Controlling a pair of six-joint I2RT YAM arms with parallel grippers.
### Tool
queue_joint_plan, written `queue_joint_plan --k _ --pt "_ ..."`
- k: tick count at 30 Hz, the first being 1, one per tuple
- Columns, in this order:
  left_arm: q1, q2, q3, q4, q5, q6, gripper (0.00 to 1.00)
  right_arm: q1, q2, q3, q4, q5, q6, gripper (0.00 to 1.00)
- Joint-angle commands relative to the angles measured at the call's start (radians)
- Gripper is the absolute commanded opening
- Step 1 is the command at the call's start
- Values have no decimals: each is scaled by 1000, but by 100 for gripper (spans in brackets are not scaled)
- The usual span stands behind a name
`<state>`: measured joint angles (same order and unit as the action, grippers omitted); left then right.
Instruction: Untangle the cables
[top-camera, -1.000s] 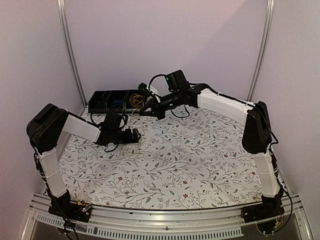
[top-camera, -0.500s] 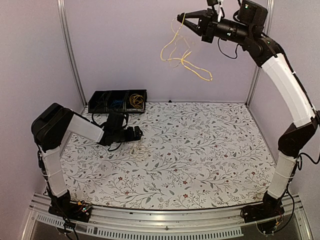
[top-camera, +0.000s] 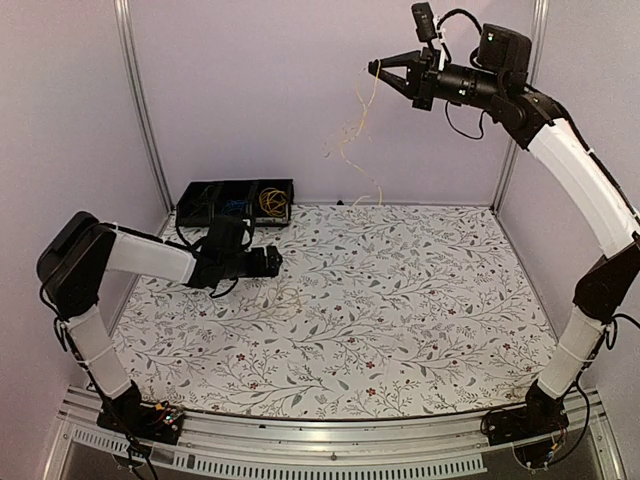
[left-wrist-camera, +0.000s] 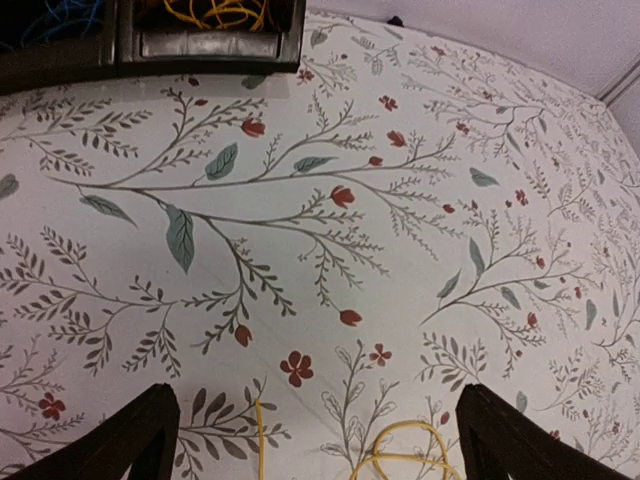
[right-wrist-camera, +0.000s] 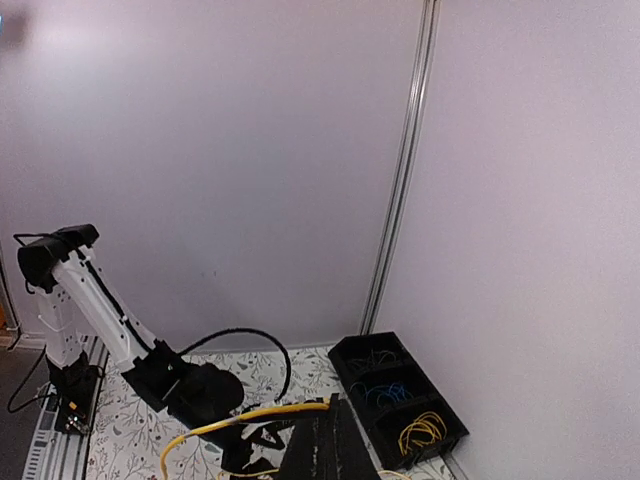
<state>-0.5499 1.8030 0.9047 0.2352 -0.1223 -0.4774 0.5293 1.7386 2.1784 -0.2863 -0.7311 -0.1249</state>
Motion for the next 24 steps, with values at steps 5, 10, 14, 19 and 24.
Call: queue_joint_plan --k 5,10,14,19,24 --pt "-12 -268 81 39 -26 147 96 -4 -7 -209 -89 8 -77 0" --pt "-11 -351 68 161 182 270 85 -4 36 -263 -109 30 -88 0" --pt "-12 -375 99 157 319 303 81 -3 86 -261 -95 59 -88 0" --pt "-14 -414 122 56 307 278 79 11 187 -190 -52 103 -65 0" --pt "-22 -464 102 70 355 286 84 42 303 -91 -37 119 -68 0"
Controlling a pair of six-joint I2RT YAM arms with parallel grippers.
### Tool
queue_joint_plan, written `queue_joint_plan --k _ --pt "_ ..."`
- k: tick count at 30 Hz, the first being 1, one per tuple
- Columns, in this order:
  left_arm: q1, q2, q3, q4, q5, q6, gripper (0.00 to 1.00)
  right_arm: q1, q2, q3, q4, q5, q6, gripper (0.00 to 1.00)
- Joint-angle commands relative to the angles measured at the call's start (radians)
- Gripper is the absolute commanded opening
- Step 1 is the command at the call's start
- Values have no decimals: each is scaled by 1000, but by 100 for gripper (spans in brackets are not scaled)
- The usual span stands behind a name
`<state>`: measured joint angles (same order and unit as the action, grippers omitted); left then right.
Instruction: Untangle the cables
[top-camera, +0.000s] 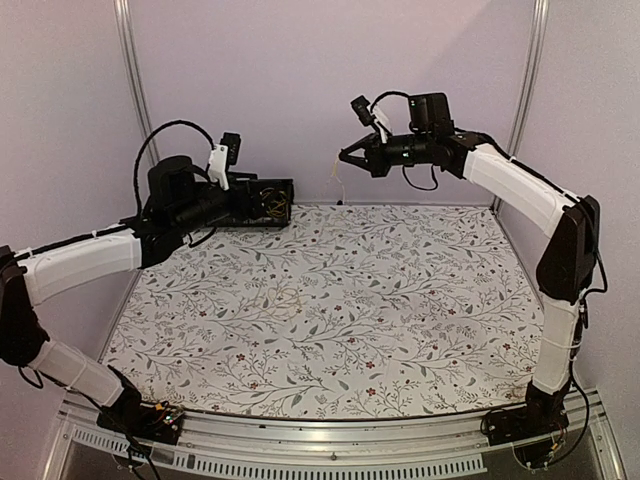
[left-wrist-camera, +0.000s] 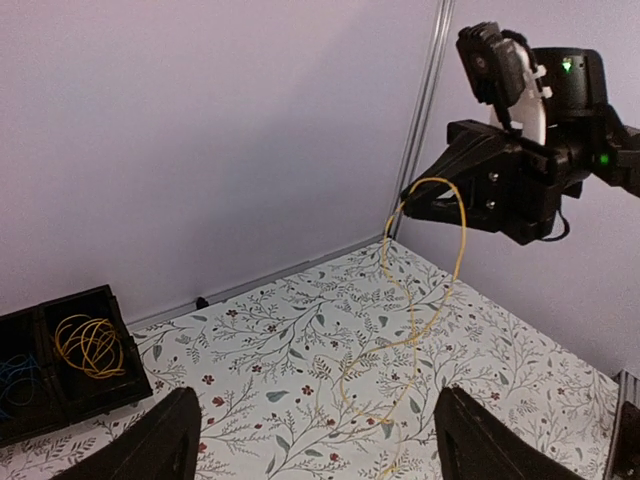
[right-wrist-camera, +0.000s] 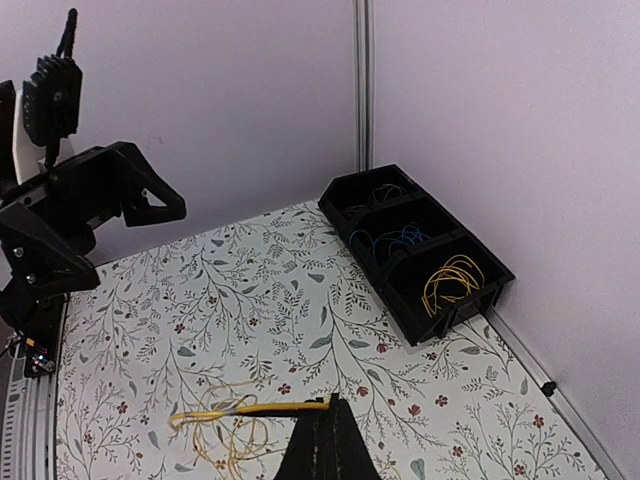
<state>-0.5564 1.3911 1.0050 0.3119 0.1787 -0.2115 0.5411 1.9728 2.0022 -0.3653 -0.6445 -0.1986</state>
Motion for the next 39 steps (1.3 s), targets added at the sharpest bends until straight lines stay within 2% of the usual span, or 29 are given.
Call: queue_joint_plan --k 1,8,16,21,24,27,29,30,32,34,36,39 --pt "-16 -50 15 -21 58 33 84 37 83 101 44 36 3 0" --pt "-27 75 188 -170 166 135 83 78 171 157 43 61 2 0" --pt "-42 212 310 -233 207 133 72 91 190 166 41 66 8 0" --pt "-43 270 354 -249 227 125 49 92 194 164 26 61 11 0" --pt "-40 285 364 -238 221 123 32 92 192 157 20 65 9 0" --pt "-36 294 376 -229 218 126 7 92 186 144 19 78 0 0" --pt "-28 299 380 -218 219 135 3 91 180 135 14 88 -5 0" --pt "-24 304 383 -212 213 138 0 91 177 134 3 95 -10 4" --pt "-4 319 403 -208 203 139 0 89 164 126 -30 107 -24 23" --pt "21 347 446 -208 197 143 0 78 143 97 -80 107 -54 35" --pt "54 381 497 -210 191 152 0 54 88 21 -114 79 -60 42" --pt "89 452 596 -219 191 167 0 17 -1 -126 -134 62 -59 46"
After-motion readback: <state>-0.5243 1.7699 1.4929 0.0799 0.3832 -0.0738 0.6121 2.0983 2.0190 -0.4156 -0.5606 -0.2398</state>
